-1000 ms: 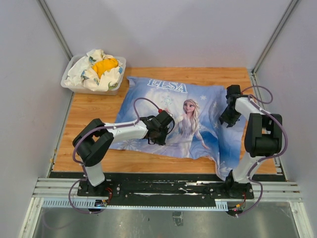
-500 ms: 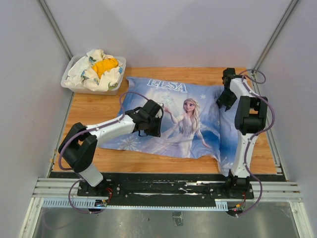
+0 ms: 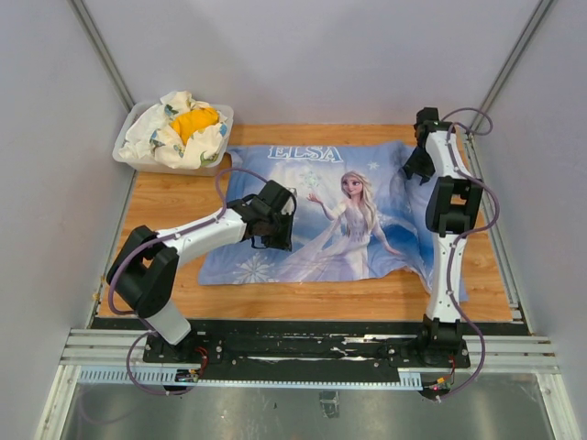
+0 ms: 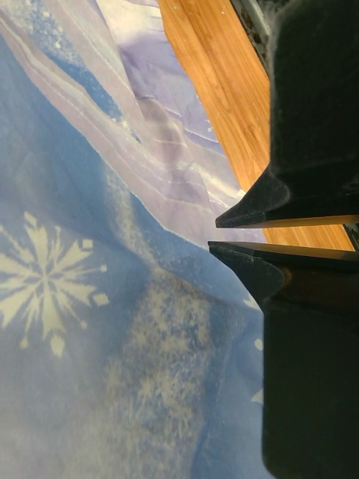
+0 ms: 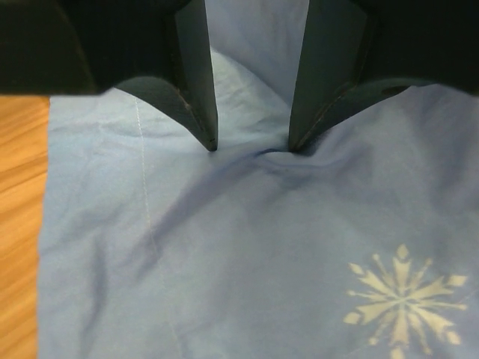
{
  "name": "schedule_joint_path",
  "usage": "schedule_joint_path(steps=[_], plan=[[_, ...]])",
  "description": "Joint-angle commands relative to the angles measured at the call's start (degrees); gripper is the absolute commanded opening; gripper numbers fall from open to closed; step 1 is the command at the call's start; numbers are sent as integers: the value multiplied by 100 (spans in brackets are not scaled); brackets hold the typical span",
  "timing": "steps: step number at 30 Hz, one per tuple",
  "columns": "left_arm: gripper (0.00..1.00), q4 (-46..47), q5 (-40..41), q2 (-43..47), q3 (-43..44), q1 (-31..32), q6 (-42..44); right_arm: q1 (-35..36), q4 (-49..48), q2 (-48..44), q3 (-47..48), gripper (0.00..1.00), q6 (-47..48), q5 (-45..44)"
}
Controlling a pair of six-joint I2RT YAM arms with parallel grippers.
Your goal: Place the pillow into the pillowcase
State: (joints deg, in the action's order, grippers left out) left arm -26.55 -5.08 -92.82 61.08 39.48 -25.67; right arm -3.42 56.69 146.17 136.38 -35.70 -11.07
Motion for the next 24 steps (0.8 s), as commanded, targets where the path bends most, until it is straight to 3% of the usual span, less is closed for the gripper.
schedule_joint_path(steps=[1,8,12,16,24], plan=[[17,-80,-16,123,126,-89,95,-128,134,-446,-617,45,75,-299],[17,-46,-2,156,161,-107,58,-15,-827,-2754,-3169,49,367,-158],[17,-21,-31,105,180,-146,86,-1,-1320,-3746,-4417,50,272,470],[17,-32,-70,3,232,-168,144,130,-1647,-4125,-5110,50,160,920],[17,-43,-39,59,237,-169,127,654,-1766,-4056,-5355,53,358,1252]])
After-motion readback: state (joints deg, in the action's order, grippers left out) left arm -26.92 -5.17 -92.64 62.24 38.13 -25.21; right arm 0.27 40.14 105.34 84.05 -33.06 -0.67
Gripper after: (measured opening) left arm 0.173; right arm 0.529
